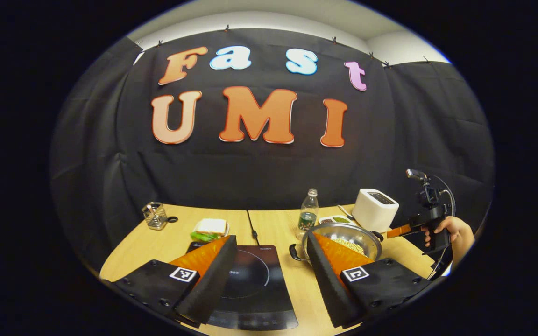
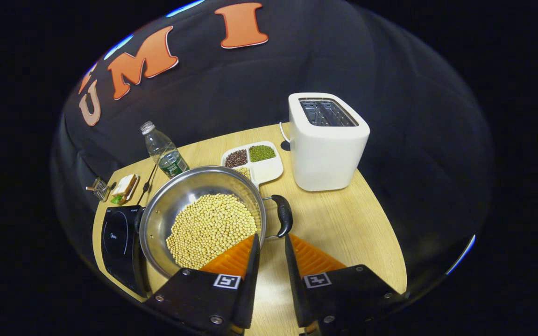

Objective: First push the handle of the pot to place it horizontally, then grasp the pot with both hands and set it on the induction cooktop.

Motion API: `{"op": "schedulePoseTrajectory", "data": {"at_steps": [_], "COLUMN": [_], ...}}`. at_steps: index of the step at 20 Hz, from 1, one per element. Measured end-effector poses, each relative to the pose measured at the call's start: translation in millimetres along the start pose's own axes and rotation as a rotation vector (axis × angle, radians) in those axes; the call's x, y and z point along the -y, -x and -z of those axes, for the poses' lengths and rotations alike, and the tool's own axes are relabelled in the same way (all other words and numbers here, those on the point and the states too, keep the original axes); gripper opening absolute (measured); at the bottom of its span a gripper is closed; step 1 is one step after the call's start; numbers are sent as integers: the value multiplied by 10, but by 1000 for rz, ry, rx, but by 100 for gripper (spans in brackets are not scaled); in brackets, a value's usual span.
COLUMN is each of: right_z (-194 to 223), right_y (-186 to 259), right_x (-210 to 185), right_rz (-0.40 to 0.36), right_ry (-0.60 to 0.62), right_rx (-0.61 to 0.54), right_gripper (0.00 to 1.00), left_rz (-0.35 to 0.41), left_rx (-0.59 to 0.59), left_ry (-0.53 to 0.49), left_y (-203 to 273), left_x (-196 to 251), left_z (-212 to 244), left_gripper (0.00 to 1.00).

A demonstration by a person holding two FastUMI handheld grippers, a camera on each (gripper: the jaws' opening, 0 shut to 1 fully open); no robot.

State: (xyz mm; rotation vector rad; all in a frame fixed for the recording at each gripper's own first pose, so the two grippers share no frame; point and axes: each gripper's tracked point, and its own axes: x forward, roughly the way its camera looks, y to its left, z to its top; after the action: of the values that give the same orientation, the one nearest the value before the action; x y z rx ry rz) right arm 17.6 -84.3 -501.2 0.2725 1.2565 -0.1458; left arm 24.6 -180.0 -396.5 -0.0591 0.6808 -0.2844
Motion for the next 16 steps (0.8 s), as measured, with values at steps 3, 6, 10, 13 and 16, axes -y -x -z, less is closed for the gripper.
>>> {"op": "schedulePoseTrajectory", "data": {"at_steps": [3,6,10,13,16], "right_z": [-42,-75,-41,-24,-18], "right_y": [-41,-141,-260,-323,-406], "right_x": [-1,13,11,-19,-2], "right_rz": [-2,13,17,8,20], "right_ry": [31,45,56,67,79], "right_rx": [0,-1,-34,-51,-58], "right_gripper": [55,75,84,86,86], "left_rz": [50,71,112,116,88], "left_rx": [-89,-172,-290,-395,-476], "left_ry": [22,6,-14,-20,-35], "left_y": [-377,-748,-1259,-1630,-1892], "left_x": [286,490,733,816,784], "left_z": [215,403,704,993,1235], "left_gripper": [96,97,97,98,97]}}
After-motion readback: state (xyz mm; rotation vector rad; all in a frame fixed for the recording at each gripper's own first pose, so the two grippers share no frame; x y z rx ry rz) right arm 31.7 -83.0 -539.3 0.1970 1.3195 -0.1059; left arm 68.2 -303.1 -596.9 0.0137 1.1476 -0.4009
